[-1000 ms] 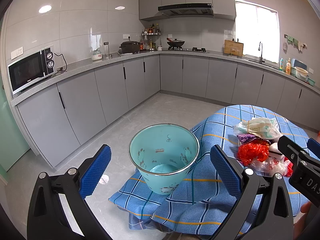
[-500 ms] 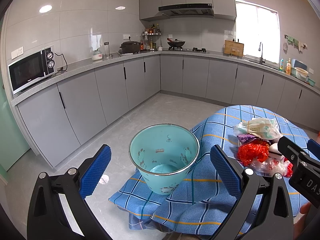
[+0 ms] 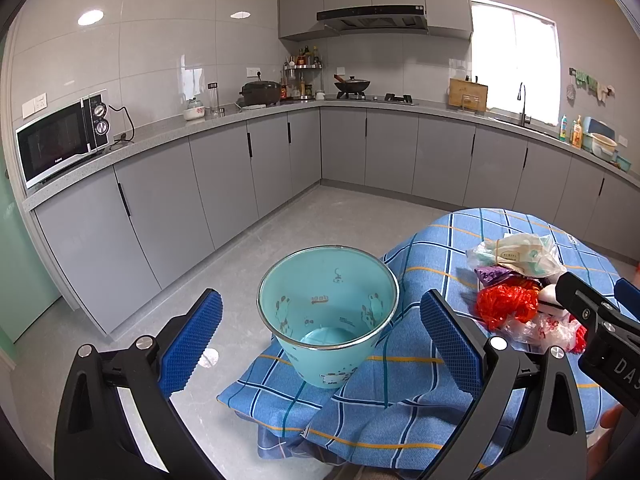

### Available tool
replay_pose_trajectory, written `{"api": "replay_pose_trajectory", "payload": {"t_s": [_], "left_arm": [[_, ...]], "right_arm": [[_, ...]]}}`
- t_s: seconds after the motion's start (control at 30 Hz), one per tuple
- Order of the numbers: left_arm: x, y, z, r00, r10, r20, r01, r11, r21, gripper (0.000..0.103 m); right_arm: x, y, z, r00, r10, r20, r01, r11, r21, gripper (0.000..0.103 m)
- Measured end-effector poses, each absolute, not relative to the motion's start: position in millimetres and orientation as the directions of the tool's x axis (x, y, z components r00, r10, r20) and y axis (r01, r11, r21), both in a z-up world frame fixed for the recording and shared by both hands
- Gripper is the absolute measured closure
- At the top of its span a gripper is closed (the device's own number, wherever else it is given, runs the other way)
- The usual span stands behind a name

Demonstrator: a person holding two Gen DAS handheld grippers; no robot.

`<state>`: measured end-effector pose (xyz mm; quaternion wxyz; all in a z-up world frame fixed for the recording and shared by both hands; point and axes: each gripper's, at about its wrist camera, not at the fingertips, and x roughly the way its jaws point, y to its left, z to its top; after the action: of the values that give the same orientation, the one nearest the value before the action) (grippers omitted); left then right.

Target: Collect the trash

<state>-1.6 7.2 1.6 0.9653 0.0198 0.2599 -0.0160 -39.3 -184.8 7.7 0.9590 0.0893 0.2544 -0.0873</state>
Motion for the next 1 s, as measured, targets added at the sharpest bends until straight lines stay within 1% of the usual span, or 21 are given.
{"api": "replay_pose_trajectory", "payload": {"t_s": [0.37, 0.73, 0.87, 1.0], "left_arm": [[-1, 7, 0, 0.863, -0.018, -0.504, 0.039, 0.999, 0.031, 0.006], [6, 3, -12, 0.853, -0.013, -0.523, 0.037, 0.999, 0.035, 0.006], [10, -1, -16, 0.852, -0.016, -0.523, 0.04, 0.999, 0.036, 0.006], [17, -10, -20, 0.851, -0.028, -0.525, 0.054, 0.998, 0.034, 0.006]], "right_arm": [[-38, -186, 5, 0.855, -0.12, -0.505, 0.215, 0.968, 0.133, 0.004], [-36, -196, -1, 0.852, -0.122, -0.51, 0.224, 0.964, 0.144, 0.004], [-35, -202, -2, 0.856, -0.123, -0.503, 0.223, 0.964, 0.143, 0.004], [-37, -213, 0, 0.869, -0.142, -0.474, 0.229, 0.964, 0.131, 0.004]]}}
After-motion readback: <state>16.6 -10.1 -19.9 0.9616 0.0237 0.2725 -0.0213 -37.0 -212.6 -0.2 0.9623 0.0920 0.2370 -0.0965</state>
